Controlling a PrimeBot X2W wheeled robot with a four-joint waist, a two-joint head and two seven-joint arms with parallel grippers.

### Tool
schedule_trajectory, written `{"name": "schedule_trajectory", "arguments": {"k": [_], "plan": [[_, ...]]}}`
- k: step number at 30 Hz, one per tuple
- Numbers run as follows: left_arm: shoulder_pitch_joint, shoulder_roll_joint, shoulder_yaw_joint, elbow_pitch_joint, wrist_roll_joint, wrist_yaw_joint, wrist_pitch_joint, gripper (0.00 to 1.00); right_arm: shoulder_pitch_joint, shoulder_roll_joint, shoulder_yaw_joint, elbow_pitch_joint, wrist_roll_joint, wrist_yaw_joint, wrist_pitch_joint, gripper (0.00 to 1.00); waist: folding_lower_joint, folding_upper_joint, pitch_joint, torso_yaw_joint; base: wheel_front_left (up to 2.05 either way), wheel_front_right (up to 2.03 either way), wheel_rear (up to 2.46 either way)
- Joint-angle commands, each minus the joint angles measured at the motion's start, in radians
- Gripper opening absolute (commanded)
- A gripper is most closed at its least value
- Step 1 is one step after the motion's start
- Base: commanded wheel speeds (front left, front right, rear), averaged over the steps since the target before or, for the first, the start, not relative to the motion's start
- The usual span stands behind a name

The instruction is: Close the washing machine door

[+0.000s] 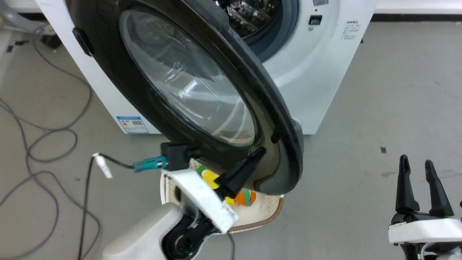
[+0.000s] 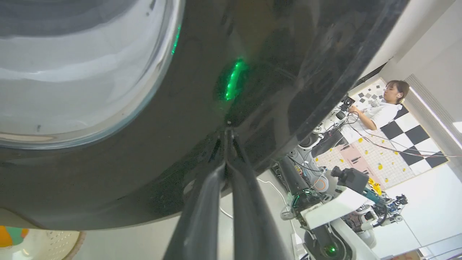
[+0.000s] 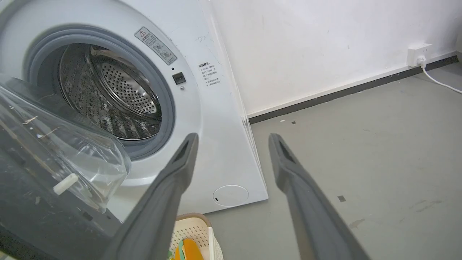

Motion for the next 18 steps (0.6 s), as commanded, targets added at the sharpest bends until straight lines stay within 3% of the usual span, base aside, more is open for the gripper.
{"name": "schedule_trajectory", "arguments": {"k": [1, 2, 3, 6, 9, 13, 18], "plan": [[-0.010, 0.011, -0.006, 0.006, 0.007, -0.005, -0.013, 0.00, 0.008, 0.001, 0.001, 0.003, 0.005, 0.001, -0.005, 1.00, -0.0001, 0.0000, -0.012, 0.004, 0.00, 0.00, 0.00], [-0.009, 0.039, -0.017, 0.030, 0.043, -0.005, -0.053, 0.31, 0.015, 0.001, 0.001, 0.003, 0.006, 0.001, -0.005, 1.00, -0.0001, 0.0000, -0.028, 0.009, 0.00, 0.00, 0.00], [-0.009, 0.051, -0.016, 0.052, 0.071, -0.005, -0.074, 1.00, 0.018, 0.001, 0.000, 0.003, 0.005, 0.001, -0.005, 1.00, -0.0001, 0.0000, -0.035, 0.012, 0.00, 0.00, 0.00], [-0.009, 0.067, 0.013, 0.113, 0.150, 0.014, -0.109, 1.00, 0.023, 0.001, -0.003, 0.000, -0.003, 0.001, -0.005, 1.00, -0.0001, 0.0000, -0.049, 0.019, 0.00, 0.00, 0.00], [0.007, 0.053, 0.131, 0.152, 0.280, 0.113, -0.123, 1.00, 0.028, 0.001, -0.011, -0.010, -0.025, 0.001, -0.005, 1.00, -0.0001, 0.0000, -0.065, 0.032, 0.00, 0.00, 0.00], [0.082, 0.021, 0.334, 0.095, 0.521, 0.227, -0.124, 1.00, 0.025, 0.001, -0.016, -0.026, -0.069, 0.001, -0.005, 1.00, -0.0001, 0.0000, -0.080, 0.048, 0.00, 0.00, 0.00], [0.188, 0.010, 0.510, 0.014, 0.792, 0.351, -0.124, 1.00, 0.005, 0.001, -0.029, -0.050, -0.123, 0.001, -0.005, 1.00, -0.0001, 0.0000, -0.097, 0.067, 0.00, 0.00, 0.00]]}}
